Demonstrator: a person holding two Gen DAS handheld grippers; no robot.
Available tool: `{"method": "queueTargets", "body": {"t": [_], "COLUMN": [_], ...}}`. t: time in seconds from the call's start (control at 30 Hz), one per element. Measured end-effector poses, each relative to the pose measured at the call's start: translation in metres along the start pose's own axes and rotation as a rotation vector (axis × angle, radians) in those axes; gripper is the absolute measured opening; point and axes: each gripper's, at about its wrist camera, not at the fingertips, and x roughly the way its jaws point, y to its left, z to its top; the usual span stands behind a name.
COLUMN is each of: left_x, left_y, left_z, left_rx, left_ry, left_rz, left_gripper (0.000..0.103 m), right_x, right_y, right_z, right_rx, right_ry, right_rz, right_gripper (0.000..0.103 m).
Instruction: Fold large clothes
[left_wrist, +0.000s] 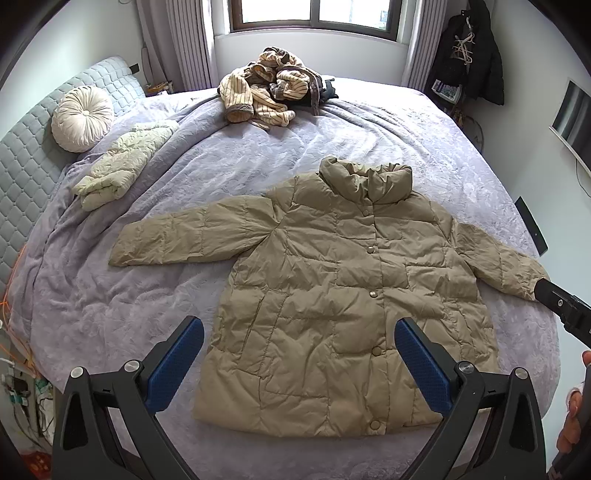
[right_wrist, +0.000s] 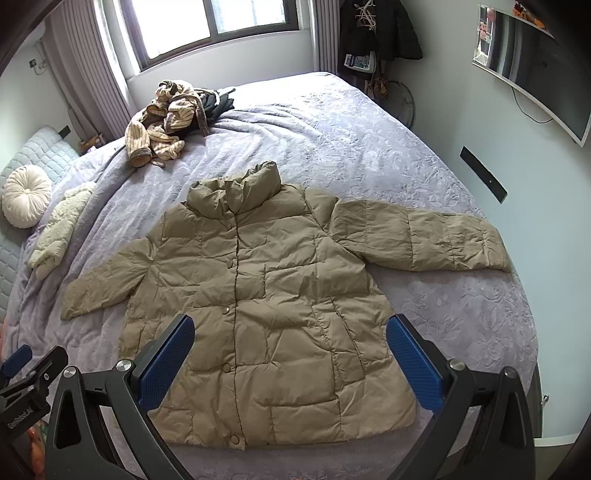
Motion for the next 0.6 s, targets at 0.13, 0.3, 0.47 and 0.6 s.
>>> {"method": "queueTargets", "body": {"t": [0.13, 0.3, 0.47, 0.6], "left_x": [0.0003, 0.0001, 0.0002, 0.0001], "left_y": [0.0000, -0.0001, 0.0000, -0.0001], "left_z": [0.0009, 0.0006, 0.0014, 0.0015], "left_rx": [0.000, 0.000, 0.000, 0.001], "left_ry": [0.000, 0.000, 0.001, 0.002], "left_rz": [-0.001, 0.000, -0.001, -0.001], "left_gripper": [0.103, 0.103, 0.103, 0.103], "right_x": [-0.0010, -0.0008, -0.0009, -0.0004], "right_y": [0.0009, 0.0002, 0.0003, -0.0001], "right_z": [-0.0002, 0.0002, 0.0005, 0.0010], "right_rx": [0.001, 0.002, 0.002, 0.002], "right_ry": [0.000, 0.000, 0.001, 0.002], "right_rz": [0.000, 0.000, 0.000, 0.001], "right_gripper": [0.103, 0.103, 0.103, 0.103]}}
